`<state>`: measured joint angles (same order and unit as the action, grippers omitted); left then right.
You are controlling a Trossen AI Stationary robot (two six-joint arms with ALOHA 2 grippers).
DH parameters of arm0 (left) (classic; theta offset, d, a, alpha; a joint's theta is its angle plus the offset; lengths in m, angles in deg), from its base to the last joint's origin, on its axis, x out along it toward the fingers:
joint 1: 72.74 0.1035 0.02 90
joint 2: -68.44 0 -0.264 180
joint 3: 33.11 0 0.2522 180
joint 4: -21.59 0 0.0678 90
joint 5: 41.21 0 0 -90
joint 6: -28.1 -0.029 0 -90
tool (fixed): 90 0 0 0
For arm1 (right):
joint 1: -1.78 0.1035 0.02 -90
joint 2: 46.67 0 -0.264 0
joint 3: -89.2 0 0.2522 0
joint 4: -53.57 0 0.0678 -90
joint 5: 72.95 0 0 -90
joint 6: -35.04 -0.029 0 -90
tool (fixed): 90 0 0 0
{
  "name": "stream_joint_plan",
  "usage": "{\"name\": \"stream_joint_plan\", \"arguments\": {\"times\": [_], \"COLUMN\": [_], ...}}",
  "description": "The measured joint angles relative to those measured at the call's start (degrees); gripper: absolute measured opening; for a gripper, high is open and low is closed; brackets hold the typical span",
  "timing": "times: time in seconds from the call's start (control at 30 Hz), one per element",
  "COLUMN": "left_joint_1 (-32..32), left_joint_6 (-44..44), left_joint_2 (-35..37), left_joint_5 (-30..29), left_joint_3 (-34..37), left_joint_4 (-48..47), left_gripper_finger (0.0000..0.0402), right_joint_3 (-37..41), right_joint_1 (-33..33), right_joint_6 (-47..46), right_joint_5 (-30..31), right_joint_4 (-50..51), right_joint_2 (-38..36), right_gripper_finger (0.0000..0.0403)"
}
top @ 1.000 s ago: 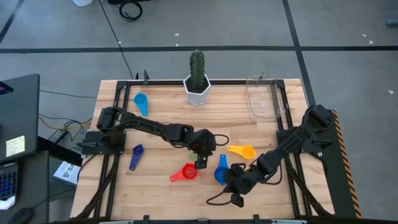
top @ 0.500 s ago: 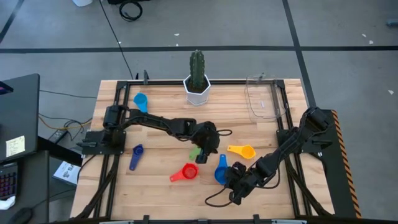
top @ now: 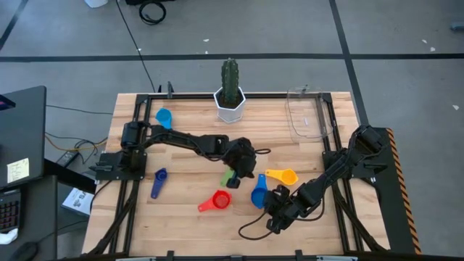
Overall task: Nest measuring cups in basket
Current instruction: Adjust the stacked measuring cups
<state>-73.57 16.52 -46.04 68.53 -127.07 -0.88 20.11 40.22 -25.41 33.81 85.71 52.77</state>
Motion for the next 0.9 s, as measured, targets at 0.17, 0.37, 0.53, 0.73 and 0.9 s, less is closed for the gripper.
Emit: {"name": "stream_joint_plan", "arguments": {"times": [0.17, 0.37, 0.53, 0.73, 0.9], "left_joint_1": [-0.2, -0.4, -1.3, -2.6, -5.2], "left_joint_6": [2.0, 6.4, 6.1, 7.2, 8.5], "left_joint_2": [0.0, 0.0, 0.0, 0.0, 0.1], "left_joint_5": [0.1, 0.0, 0.0, 0.7, 2.4], "left_joint_3": [0.0, 0.0, 0.0, 0.0, 0.0], "left_joint_4": [-2.3, -8.1, -11.1, -11.1, -11.3], "left_gripper_finger": [0.0002, 0.0002, 0.0002, 0.0001, 0.0001], "right_joint_3": [0.0, 0.0, -0.1, -0.1, -0.1], "right_joint_1": [-0.7, -1.3, -0.4, -1.7, -3.4], "right_joint_6": [1.3, 6.1, 9.0, 4.9, 6.9], "right_joint_5": [1.6, -5.0, -3.3, 4.3, 3.4], "right_joint_4": [0.4, 0.2, 2.9, 16.9, 18.0], "right_joint_2": [-0.1, -2.1, -8.1, -11.8, -9.7], "right_gripper_finger": [0.0003, 0.0003, 0.0002, 0.0002, 0.0002]}}
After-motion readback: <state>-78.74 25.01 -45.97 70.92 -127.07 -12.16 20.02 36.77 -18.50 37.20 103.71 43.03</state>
